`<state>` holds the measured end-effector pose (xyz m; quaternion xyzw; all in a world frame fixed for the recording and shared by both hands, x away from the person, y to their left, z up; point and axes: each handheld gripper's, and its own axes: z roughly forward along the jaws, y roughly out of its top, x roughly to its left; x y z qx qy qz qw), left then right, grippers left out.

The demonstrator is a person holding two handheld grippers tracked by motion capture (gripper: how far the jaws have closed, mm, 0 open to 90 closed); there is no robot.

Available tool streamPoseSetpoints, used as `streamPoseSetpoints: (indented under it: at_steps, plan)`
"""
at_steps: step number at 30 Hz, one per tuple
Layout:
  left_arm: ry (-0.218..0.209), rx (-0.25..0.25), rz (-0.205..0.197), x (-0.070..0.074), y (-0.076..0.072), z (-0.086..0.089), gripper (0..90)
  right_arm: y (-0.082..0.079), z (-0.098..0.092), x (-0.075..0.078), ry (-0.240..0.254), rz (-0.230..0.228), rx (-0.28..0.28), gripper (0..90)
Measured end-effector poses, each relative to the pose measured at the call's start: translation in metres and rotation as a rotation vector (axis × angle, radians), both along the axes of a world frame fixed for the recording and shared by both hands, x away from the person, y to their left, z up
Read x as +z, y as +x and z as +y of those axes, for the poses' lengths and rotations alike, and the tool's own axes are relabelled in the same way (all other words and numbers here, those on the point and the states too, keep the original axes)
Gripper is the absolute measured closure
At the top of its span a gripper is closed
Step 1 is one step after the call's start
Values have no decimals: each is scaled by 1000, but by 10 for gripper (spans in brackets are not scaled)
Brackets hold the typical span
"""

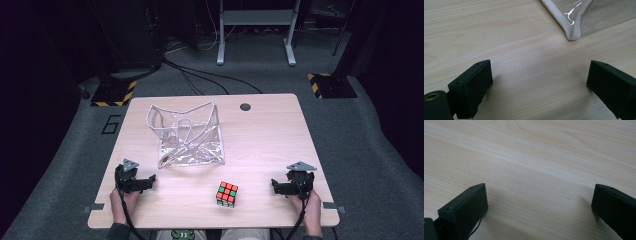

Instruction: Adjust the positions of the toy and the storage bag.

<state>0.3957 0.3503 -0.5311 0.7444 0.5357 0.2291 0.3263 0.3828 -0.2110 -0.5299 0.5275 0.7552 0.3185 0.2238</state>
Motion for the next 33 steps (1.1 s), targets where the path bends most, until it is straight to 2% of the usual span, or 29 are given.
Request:
streamPoseSetpoints:
  at_steps: [11,20,24,26,31,33]
  plan:
    - [1,0,-1,0,0,0,62,0,1,0,-5,-2,-3,0]
    - [1,17,-1,0,0,0,63,0,2,0,-1,0,-32,0]
    - [-1,26,-1,0,1,-1,62,-2,3,0,-1,6,-104,0]
    - [0,26,-1,0,0,-1,63,-3,4,1,-3,7,-119,0]
    - [-1,27,-1,0,1,-1,63,-4,6,2,-19,14,-110,0]
    - [0,28,-3,0,1,-1,63,-5,7,3,-32,0,-108,0]
